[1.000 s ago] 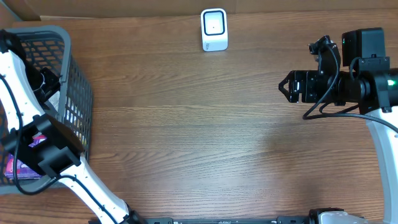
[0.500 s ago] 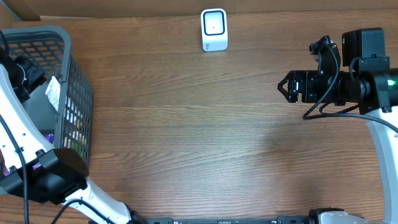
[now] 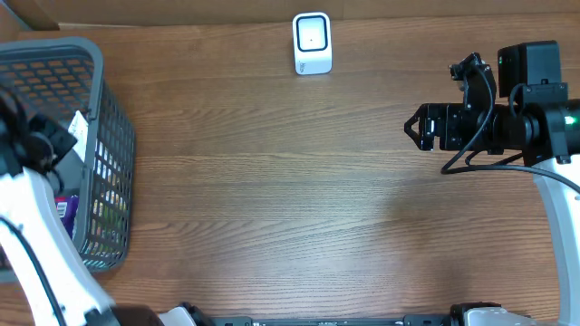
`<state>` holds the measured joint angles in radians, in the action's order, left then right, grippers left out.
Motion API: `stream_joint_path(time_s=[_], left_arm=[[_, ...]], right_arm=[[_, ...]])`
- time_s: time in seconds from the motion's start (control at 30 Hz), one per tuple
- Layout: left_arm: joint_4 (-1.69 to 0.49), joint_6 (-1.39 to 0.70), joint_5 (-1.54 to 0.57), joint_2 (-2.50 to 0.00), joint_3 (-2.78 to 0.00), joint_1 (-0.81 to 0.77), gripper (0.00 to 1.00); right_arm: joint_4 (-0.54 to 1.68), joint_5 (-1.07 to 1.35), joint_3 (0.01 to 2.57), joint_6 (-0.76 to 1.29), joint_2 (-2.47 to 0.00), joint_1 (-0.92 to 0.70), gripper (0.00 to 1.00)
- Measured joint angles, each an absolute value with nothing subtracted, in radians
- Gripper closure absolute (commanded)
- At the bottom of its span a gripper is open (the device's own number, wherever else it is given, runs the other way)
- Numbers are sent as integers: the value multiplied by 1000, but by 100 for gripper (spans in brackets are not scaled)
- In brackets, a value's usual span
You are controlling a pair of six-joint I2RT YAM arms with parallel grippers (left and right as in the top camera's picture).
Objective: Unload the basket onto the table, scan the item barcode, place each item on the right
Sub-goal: 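Grasp the white-and-gold cream tube in the basket with the left gripper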
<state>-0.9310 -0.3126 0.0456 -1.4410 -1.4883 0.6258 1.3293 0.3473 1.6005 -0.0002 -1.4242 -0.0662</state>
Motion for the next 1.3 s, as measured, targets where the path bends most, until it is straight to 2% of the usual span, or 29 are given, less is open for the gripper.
stream_joint_path(time_s=[0.07,0.33,0.6,0.8,1.03,1.1,1.13,1.17,1.2,1.3], left_arm=[[-870,-311,41,-1420,-1451,657,23],[-766,-312,-70,-1609,-1425,751,20],[-699,-266,-102,-1811,-1410,695,14],[-649,-251,-101,-1858,-1409,649,12],[-640,-241,-101,-1907,-1409,641,14],[-651,-236,-101,-1936,-1409,641,21],[-659,-235,-101,-1952,-1409,641,28],[-667,-230,-101,-1973,-1409,641,37],[-674,-228,-100,-1991,-1409,641,53],[-677,-231,-97,-2001,-1414,641,78]], right_arm=[[1329,348,1600,-1,-1424,-66,5],[1337,347,1600,0,-1424,-66,5],[1340,347,1600,0,-1424,-66,5],[1340,348,1600,-1,-1424,-66,5],[1341,352,1600,-1,-1424,-66,5],[1340,352,1600,-1,-1424,-66,5],[1341,352,1600,-1,-1424,-66,5],[1341,352,1600,-1,-1424,-67,5],[1342,352,1600,0,-1424,-67,5],[1346,352,1600,-1,-1424,-67,5]])
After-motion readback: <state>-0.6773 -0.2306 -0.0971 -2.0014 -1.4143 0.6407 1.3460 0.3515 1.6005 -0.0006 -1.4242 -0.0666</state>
